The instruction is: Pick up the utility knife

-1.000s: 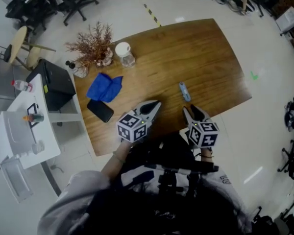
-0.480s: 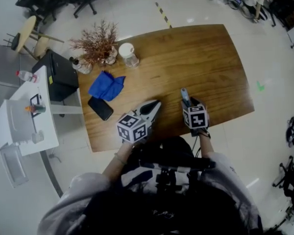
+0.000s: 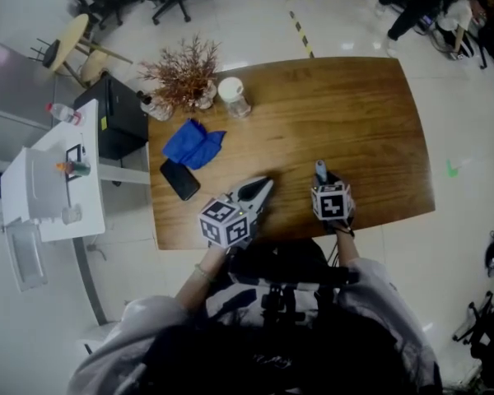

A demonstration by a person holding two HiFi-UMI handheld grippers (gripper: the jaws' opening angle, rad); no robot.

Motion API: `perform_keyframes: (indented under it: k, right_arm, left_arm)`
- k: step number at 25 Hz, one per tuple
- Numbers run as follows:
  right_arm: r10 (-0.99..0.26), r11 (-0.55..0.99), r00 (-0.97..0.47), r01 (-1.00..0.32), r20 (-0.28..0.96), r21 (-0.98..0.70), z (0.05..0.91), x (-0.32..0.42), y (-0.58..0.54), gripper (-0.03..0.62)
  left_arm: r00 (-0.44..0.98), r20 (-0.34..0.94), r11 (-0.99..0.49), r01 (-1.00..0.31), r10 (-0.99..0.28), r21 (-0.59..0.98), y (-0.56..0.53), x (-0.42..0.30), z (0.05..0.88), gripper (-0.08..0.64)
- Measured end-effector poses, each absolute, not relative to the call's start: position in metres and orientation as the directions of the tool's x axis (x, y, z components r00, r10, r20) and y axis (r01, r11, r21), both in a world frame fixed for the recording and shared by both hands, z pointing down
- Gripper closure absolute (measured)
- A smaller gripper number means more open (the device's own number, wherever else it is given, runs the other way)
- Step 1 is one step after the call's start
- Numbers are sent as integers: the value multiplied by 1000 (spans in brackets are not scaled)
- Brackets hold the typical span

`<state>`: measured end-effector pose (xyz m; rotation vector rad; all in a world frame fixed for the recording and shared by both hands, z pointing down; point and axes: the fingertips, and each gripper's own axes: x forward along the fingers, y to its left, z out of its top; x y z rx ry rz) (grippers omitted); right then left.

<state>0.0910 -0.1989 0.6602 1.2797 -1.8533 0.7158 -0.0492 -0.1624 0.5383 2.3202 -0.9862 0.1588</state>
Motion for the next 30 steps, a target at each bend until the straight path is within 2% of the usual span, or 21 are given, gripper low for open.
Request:
perform_keyframes:
  k: [5,8,10,19,25,30]
  right_arm:
    - [-506,250,-263,-956,822,-152,658,97,-201,442]
    - [-548,143,-348,-935,761,-325,643,101,-200,442]
    - [-586,124,-388,-911,711,-394,624,101,-198,442]
    - [-702,180,-426,-882,571,-436,539,111,-165,442]
    - [-732,230,-433,-884,527,-407,508,108,-149,442]
    - [-742,239,-452,-868,495,-436,497,105,-147,442]
  left_arm:
    - [704,334,-533,-700,-626,475,-163,-50,537,549]
    - [698,333,-531,-706,-634,468,-165,-51,535,549]
    - [696,332,-529,-707,-637,469,-166,-52,535,549]
    - [709,331,-517,-690,-623,506,-168,-40,538,549]
    - [773,201,-543,-581,-602,606,-169,-25,520,549]
    - [769,169,-596,-596,-617,539,-170,-21,503,551]
